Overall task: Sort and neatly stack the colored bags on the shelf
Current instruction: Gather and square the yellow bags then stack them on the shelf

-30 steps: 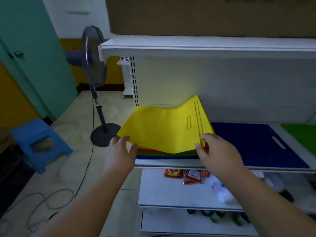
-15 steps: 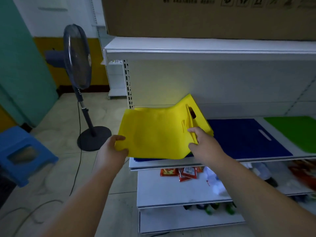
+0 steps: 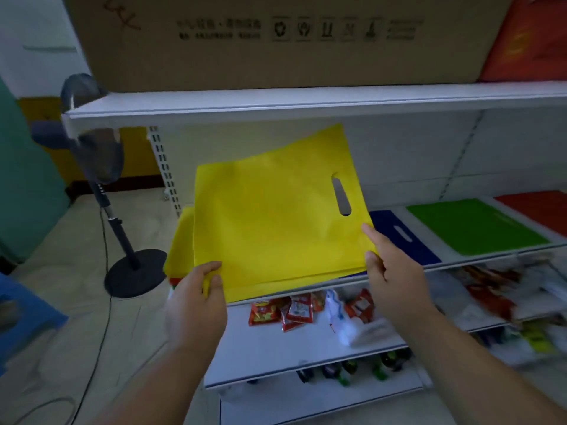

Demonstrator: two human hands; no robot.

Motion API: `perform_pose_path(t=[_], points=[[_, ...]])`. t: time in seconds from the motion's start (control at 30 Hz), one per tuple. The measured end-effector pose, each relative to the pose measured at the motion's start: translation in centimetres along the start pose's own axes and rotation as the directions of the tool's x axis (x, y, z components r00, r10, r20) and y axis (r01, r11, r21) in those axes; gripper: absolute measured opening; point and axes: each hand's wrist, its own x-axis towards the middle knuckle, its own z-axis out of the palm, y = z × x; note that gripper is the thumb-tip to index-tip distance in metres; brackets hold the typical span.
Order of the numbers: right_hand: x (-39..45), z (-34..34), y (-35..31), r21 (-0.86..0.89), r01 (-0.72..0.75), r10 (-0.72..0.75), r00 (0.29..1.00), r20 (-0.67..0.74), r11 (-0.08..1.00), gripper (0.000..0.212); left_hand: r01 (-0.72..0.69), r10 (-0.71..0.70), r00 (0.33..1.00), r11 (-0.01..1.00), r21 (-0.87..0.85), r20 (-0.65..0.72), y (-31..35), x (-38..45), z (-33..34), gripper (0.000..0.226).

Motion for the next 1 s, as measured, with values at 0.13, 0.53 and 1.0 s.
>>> perform_pose_path(t=[0.13,0.53,1.0], points=[[-2.3,-9.4,7.6,-0.063,-0.066,0.058,0.991,-0.122,0.996,0.045,-0.074,0.08,0.994,0.994,-0.074,0.079,8.0,-4.5,8.1,0.025],[-6.6,-31.4,28.6,-0.118,-0.44,0.346,0.822,-0.453,0.89,0.045,-0.279,0.355,0.867,0.927,-0.25,0.351,29.0,-14.8,32.0,0.03],[-2.4,-49.7,50.4,-0.063,-0.698,0.49,0.561,-0.668,0.713,0.045,-0.321,0.528,0.657,0.842,-0.434,0.539,51.5,-20.7,61.1,0.03]])
